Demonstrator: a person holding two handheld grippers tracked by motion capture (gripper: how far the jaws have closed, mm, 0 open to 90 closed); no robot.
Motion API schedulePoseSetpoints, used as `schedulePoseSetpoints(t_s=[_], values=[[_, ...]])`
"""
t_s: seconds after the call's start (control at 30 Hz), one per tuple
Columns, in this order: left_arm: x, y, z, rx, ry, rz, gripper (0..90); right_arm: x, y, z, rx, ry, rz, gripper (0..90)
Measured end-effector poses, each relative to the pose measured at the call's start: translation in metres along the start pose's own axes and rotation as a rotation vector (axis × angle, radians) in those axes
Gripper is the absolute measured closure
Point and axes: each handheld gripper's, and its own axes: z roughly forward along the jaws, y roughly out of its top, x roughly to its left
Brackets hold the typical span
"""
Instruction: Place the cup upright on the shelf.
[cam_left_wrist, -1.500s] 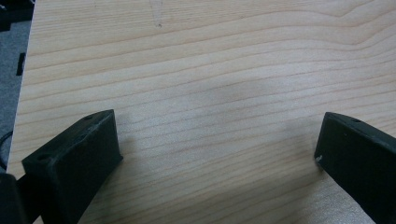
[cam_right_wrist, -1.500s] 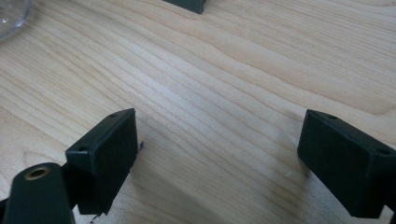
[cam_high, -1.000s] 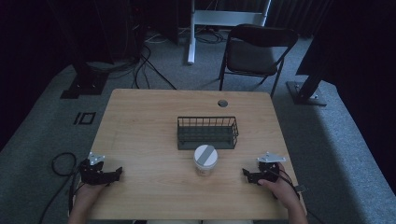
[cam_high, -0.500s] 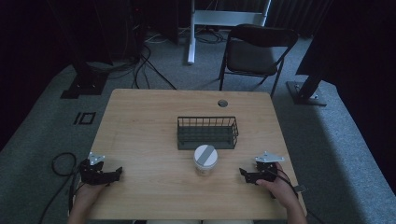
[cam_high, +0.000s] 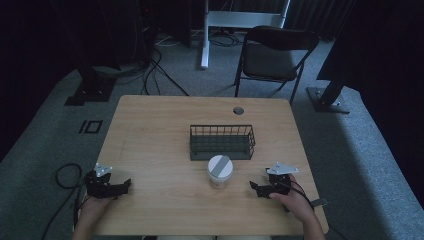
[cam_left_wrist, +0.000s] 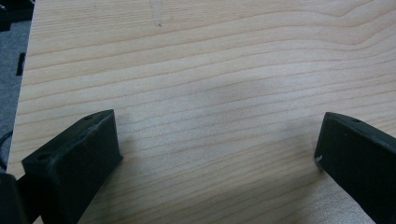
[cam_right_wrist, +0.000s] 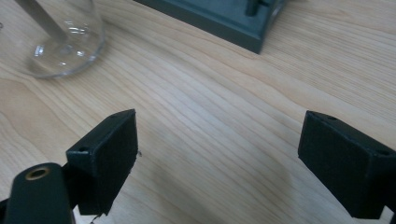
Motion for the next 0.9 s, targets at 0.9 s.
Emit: schedulePoseSetpoints(t_s=[0.9], values=[[0.0,0.0,0.0,0.0,0.0,0.0,0.2,0.046,0.02,0.021,-0.061,0.145,-0.075,11.9]])
